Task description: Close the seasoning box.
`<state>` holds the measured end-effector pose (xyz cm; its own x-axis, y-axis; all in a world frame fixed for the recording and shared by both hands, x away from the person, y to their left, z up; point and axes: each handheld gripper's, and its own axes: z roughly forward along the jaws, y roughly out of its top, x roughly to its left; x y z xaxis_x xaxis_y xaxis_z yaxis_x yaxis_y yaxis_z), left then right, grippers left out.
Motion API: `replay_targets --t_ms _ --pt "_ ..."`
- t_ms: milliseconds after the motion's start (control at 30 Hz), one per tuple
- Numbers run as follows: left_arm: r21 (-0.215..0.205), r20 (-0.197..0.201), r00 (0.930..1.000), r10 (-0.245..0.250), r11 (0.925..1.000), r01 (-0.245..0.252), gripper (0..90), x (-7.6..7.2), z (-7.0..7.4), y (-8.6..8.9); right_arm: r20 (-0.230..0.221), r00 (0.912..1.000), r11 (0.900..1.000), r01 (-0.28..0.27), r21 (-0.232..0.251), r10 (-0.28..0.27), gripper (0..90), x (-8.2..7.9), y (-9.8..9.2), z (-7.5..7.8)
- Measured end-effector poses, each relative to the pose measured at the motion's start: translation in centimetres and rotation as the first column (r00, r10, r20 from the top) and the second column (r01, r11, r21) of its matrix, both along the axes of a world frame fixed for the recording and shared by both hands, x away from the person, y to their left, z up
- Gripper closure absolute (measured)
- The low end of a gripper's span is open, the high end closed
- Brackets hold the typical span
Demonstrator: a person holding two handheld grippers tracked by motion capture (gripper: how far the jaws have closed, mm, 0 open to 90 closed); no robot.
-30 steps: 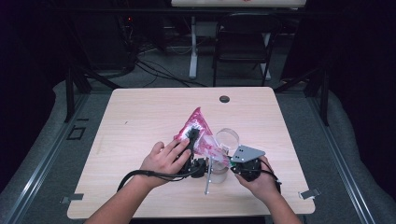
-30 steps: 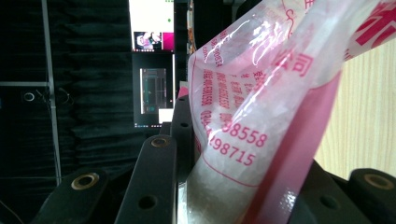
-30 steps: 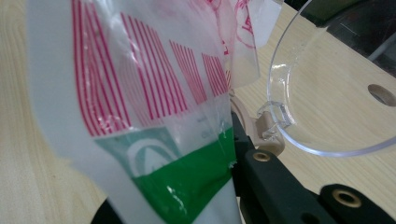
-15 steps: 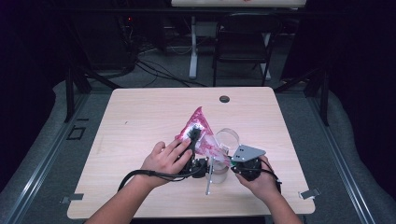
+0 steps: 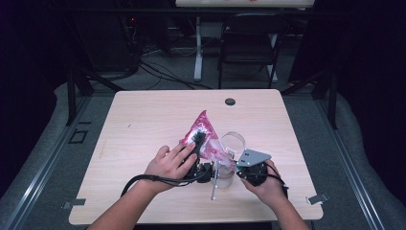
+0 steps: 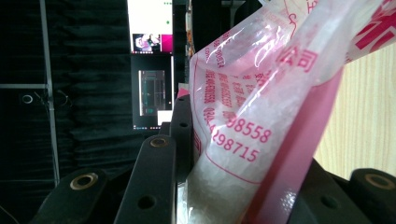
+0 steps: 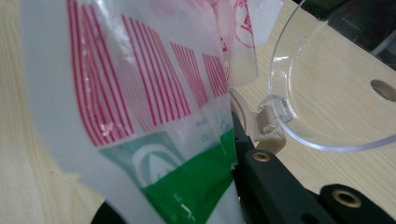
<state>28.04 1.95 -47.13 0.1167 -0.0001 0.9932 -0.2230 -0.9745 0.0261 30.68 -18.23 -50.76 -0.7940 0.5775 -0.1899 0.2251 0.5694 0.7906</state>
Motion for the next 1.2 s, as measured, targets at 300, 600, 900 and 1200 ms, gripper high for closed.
replay_targets --t_ms 300,600,900,1200 --pt "-0.016 -0.028 0.9994 0.019 0.9997 -0.019 73.1 0.1 0.1 0.3 0.007 0.9999 1.0 -0.007 0.003 0.007 90.0 -0.1 0.1 0.1" --pt "-0.064 -0.06 0.9977 0.032 0.9973 -0.036 73.5 0.1 -0.2 1.0 0.017 0.9999 1.0 -0.001 0.016 0.001 90.0 -0.3 0.2 0.3" --pt "-0.116 -0.097 0.9937 0.056 0.991 -0.067 73.6 0.1 -0.9 1.9 0.018 0.9998 1.0 -0.004 0.019 0.003 90.0 -0.1 0.6 0.2" --pt "-0.178 -0.128 0.989 0.075 0.9792 -0.098 73.8 0.0 -1.5 2.8 0.03 0.9995 1.0 -0.012 0.023 0.012 90.0 -0.1 1.0 0.4"
